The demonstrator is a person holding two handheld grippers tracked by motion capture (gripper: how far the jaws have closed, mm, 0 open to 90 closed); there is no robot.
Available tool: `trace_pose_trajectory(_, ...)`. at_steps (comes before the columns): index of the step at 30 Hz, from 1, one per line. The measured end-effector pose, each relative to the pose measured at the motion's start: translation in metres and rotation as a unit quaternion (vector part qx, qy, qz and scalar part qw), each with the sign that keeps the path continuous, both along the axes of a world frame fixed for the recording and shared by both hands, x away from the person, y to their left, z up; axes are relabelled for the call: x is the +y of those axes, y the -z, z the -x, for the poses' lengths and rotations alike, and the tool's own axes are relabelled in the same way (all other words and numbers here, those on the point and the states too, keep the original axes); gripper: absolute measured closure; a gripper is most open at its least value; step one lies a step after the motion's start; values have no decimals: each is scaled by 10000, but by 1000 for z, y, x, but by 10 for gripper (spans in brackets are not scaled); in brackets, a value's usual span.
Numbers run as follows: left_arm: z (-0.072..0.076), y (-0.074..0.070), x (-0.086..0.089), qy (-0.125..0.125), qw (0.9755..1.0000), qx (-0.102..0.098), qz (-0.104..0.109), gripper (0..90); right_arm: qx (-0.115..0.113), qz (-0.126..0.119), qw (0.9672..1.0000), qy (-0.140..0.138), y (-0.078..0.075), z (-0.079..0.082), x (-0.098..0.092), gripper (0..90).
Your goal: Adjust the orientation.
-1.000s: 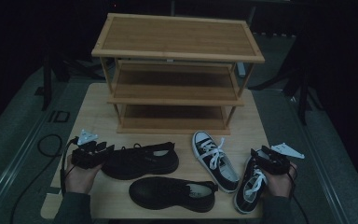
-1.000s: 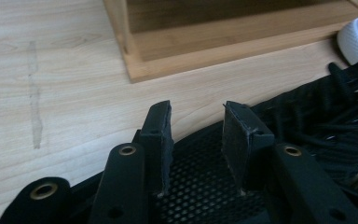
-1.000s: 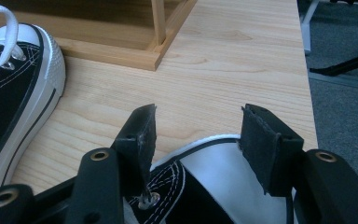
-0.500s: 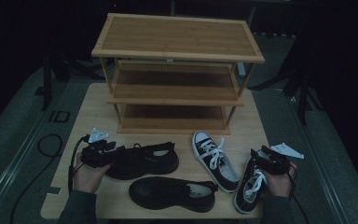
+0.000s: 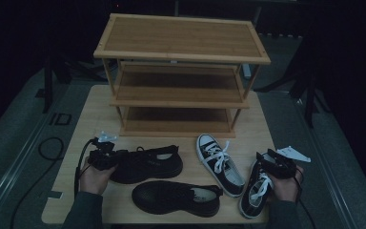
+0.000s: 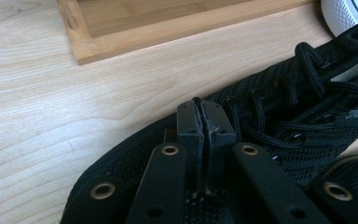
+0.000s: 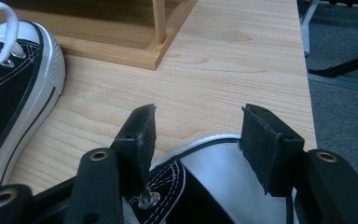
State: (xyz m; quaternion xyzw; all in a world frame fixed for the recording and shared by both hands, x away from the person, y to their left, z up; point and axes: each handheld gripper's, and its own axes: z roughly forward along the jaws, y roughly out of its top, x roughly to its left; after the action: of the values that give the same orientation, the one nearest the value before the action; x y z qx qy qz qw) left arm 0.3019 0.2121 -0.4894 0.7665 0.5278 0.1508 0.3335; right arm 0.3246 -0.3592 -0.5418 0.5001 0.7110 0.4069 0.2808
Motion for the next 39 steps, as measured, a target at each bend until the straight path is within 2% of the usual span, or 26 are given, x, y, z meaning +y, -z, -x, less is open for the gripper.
trace_pose_trajectory(8,-3,-10,-2,2,9998,-184,-14,883,2,10,10000,2,0,0,0,452)
trace_pose_trajectory(21,-22,-23,-16,117,9992,-363,-155,883,-1,8,10000,-2,0,0,0,452)
trace_pose_trajectory(25,-32,-24,-17,109,9991,-378,-132,883,0,11,10000,-4,0,0,0,453)
trace_pose_trajectory(30,-46,-25,-20,192,9983,-519,-170,883,1,12,10000,-1,0,0,0,453)
trace_pose_trajectory(34,-62,-28,-27,196,9978,-593,-230,882,2,15,10000,-6,0,0,0,453)
trace_pose_trajectory(39,-74,-32,-37,245,9973,-647,-257,882,7,13,10000,-6,0,-1,0,453)
